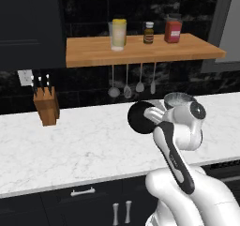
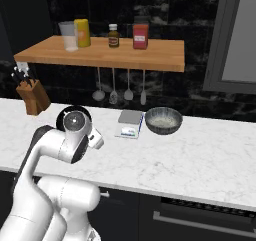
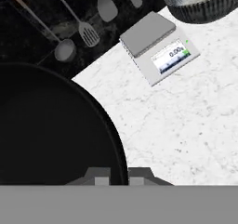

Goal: Pick up the bowls on the counter and stack them on top of one another in the open cabinet. Place the smaller bowl on top of the larger bowl.

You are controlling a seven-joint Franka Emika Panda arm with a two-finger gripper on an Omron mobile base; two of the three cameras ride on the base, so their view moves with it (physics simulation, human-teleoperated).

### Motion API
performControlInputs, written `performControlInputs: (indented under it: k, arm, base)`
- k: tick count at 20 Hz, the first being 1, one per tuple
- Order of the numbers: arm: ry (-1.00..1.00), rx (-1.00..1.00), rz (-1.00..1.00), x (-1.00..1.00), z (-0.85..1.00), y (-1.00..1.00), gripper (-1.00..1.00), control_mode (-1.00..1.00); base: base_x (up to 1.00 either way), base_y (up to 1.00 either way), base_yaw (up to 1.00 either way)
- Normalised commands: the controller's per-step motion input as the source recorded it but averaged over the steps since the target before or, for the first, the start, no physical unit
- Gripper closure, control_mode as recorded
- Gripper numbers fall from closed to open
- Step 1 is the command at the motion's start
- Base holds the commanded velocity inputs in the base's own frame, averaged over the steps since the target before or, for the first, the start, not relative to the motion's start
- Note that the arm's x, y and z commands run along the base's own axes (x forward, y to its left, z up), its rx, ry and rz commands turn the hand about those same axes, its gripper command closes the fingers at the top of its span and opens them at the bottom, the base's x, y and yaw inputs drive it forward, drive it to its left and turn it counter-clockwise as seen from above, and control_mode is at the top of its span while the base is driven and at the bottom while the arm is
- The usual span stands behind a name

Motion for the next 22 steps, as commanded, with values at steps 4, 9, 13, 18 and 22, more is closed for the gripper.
performControlInputs:
  k: [4, 9, 13, 18, 22]
  arm:
    - [0.0, 0.19, -0.23, -0.59, 1.0, -1.0, 1.0, -1.0]
    - [0.12, 0.1, -0.29, 0.0, 0.84, -1.0, 1.0, -1.0]
    - [0.4, 0.14, -0.29, 0.29, 0.58, -1.0, 1.0, -1.0]
    - [0.26, 0.06, -0.14, 0.18, 0.08, -0.99, 1.0, -1.0]
    - [0.06, 0.02, -0.06, 0.04, -0.29, -0.44, 1.0, -1.0]
  base:
    - [0.0, 0.0, 0.0]
    - [0.0, 0.0, 0.0]
    - [0.0, 0.0, 0.0]
    - [0.0, 0.0, 0.0]
    - [0.0, 0.0, 0.0]
